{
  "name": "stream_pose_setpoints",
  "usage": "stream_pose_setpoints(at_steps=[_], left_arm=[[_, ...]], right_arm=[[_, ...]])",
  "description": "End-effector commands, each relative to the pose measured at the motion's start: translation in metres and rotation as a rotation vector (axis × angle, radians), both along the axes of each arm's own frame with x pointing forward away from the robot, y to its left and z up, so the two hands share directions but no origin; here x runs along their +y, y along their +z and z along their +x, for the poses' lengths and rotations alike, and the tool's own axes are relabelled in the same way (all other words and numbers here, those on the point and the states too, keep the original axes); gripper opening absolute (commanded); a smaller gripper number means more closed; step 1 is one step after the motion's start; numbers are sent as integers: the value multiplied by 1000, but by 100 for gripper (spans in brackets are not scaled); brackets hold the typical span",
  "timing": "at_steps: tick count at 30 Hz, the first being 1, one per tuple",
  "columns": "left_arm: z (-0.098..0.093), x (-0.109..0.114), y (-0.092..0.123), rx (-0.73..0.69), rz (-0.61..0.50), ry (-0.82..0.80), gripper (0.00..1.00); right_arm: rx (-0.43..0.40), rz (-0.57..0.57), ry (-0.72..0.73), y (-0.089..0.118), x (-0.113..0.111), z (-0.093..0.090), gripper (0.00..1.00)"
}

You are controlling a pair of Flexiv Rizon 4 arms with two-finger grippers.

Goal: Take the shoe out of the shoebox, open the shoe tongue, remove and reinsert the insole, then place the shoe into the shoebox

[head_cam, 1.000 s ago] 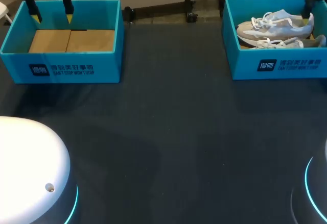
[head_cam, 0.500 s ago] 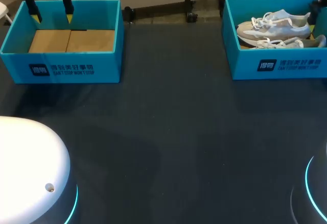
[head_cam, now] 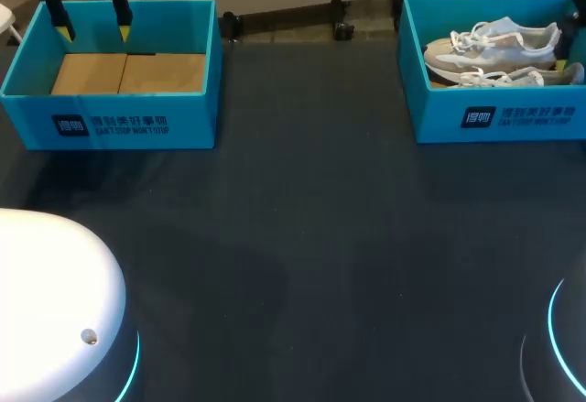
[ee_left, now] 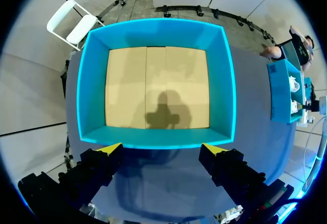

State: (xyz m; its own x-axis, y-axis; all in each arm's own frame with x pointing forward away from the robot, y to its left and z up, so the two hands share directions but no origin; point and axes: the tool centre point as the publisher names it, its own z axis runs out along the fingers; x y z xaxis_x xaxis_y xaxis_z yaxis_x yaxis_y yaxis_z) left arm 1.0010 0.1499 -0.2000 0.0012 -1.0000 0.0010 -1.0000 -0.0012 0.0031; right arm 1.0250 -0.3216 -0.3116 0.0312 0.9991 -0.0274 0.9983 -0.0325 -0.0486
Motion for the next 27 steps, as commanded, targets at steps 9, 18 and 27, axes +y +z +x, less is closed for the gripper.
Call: stream_pose_setpoints(at_steps=[9,18,27], left_arm=[[0,0,0,-1,0,-1,100],[0,0,0,-1,0,-1,100],[0,0,0,-1,0,-1,100]], right_arm=[[15,16,3,-22,-1,-4,77],[16,30,-3,-33,-5,-8,78],[24,28,11,-47,0,-13,80]])
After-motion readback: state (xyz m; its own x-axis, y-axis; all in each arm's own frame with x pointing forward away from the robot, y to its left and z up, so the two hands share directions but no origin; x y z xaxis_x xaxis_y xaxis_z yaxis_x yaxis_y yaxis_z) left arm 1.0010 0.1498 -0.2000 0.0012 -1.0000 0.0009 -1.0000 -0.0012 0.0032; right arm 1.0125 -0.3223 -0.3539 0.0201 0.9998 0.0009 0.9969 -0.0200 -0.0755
